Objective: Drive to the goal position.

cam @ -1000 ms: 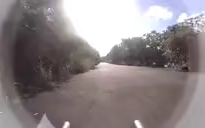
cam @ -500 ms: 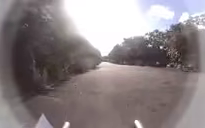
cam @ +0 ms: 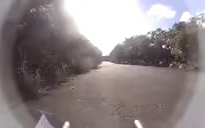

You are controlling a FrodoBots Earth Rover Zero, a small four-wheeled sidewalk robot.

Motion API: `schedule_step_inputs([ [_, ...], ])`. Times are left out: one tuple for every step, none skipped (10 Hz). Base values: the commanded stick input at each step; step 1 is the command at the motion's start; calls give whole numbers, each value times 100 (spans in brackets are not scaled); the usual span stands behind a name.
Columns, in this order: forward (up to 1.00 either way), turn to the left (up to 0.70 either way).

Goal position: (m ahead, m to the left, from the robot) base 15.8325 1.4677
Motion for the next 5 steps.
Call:
schedule_step_inputs([
  [70,-35],
  [70,-35],
  [70,-34],
  [70,-33],
  [70,-31],
])
